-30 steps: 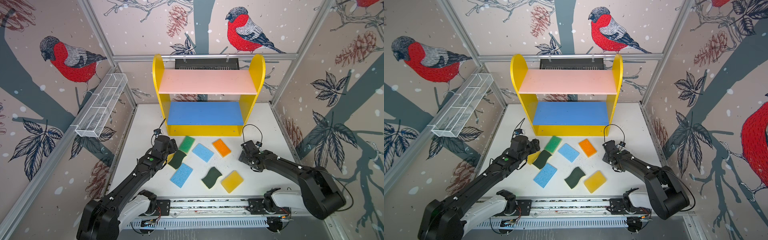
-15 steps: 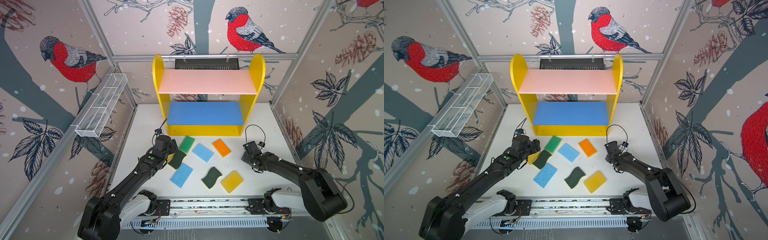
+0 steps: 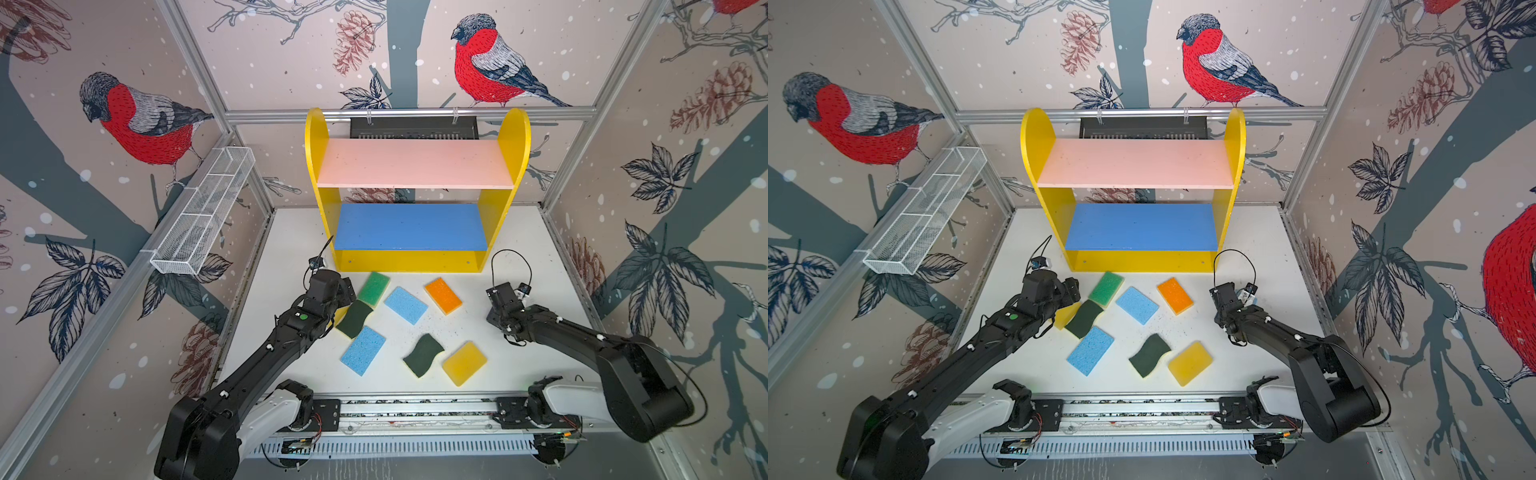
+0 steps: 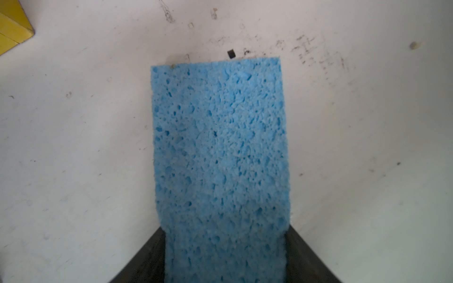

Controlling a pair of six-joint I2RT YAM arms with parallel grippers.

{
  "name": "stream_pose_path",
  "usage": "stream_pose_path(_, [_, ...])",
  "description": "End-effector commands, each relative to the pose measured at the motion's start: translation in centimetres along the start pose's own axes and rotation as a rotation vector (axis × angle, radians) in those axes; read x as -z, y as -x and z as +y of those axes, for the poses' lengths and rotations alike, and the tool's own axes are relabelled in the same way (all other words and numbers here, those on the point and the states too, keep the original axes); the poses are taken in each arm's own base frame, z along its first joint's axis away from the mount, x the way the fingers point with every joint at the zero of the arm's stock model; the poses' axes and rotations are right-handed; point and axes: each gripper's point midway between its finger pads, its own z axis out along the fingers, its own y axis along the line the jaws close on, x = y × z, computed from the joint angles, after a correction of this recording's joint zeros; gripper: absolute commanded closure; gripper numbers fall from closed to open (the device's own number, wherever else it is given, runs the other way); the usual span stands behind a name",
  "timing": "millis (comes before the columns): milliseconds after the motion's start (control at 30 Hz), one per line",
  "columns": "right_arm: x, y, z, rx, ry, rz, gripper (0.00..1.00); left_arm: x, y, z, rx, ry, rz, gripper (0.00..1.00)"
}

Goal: Place and organize the cleaning sponges onto the shelf

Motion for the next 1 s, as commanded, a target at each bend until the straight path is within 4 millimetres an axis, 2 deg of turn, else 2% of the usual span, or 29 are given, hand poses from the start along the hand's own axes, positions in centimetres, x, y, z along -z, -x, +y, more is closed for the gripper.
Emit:
stream_pose_path(0, [0.0,-2.8,-0.7,0.039,-0.008,0.131,0.34,0.3,0.6,-0.2,-0.008,0.0,-0.014,0.19])
stream_pose_path(167, [0.0,-3.3,-0.2,0.063,0.017,0.156,0.41,0.5,0.9,-0.4,-0.007,-0.007,-0.023,0.19])
stream_pose_path(267, [0.1,-3.6,0.0,0.073,0.024,0.169,0.41,0.7,1.1,-0.4,-0.009,-0.009,-0.03,0.19])
stream_pose_path(500, [1.7,-2.5,1.0,0.094,0.061,0.144,0.41,1.0,1.6,-0.4,-0.007,-0.01,-0.049,0.19])
stream_pose_path(967, [8.3,0.8,5.8,0.178,0.189,0.027,0.41,2.1,2.3,-0.5,0.008,-0.027,-0.078,0.19])
